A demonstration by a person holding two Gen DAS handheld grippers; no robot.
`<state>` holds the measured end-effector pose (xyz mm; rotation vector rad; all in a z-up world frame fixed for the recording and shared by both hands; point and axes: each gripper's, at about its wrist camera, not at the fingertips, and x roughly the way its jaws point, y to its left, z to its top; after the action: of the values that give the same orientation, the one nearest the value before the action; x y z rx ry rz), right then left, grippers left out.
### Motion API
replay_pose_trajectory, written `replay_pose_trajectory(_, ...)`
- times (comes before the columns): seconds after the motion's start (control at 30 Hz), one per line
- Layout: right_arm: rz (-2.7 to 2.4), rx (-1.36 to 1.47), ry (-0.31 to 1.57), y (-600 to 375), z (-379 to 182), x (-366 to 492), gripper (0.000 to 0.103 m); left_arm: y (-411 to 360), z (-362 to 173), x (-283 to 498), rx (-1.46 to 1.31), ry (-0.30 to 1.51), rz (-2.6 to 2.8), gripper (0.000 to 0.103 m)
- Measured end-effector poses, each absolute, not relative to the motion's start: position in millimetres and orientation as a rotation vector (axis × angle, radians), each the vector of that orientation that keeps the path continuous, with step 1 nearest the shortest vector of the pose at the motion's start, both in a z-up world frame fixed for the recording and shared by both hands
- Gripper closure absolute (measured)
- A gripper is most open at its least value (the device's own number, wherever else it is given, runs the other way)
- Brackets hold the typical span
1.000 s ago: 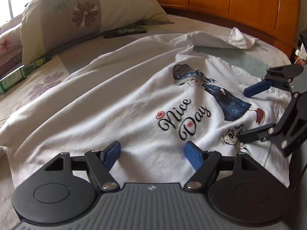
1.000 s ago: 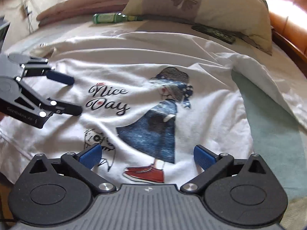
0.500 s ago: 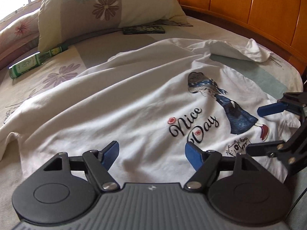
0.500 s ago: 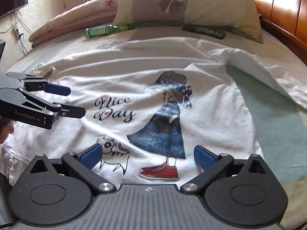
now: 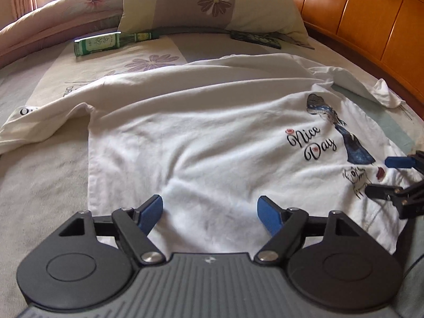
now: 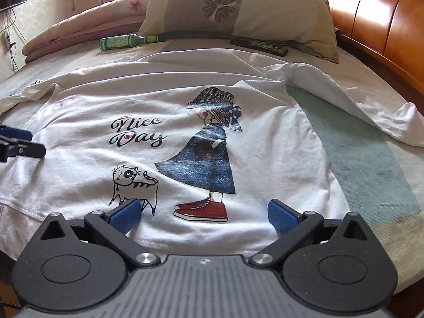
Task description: Fold clothes
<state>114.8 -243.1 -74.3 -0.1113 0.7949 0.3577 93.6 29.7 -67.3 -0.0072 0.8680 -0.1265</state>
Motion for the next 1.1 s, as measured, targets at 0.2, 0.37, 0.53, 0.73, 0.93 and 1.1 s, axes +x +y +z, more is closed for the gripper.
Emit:
replay_pose_trajectory(0.2, 0.347, -0.107, 0.795, -242, -74, 114, 0.000, 48, -57, 77, -0.060, 0.854, -0.112, 0.023)
replay_pose_trajectory(0.37, 0.332, -0.099, 0.787, -241, -75, 113, 0.000, 49, -50, 73, -0.125, 0.855, -0.156, 0.022)
replay_pose_trajectory(0.53, 0.323, -0.092, 0.796, -240, -74, 113, 0.000, 52, -64, 59, -0.206, 0.870, -0.182, 0.021)
replay_pose_trajectory(0.73, 0.295, -0.077, 0.796, -238, -72, 107, 0.000, 61, -51, 49, -0.365, 0.859, -0.147, 0.021)
replay_pose_trajectory(0.93, 0.363, -0.012, 0.788, -235, -67, 73, 0.000, 19, -59, 55, -0.272, 0.864, -0.224, 0.021)
replay_pose_trajectory(1.1, 0.378, -0.092, 0.823, -232, -67, 49, 0.000, 8, -67, 52, -0.206, 0.874, -0.223, 0.018)
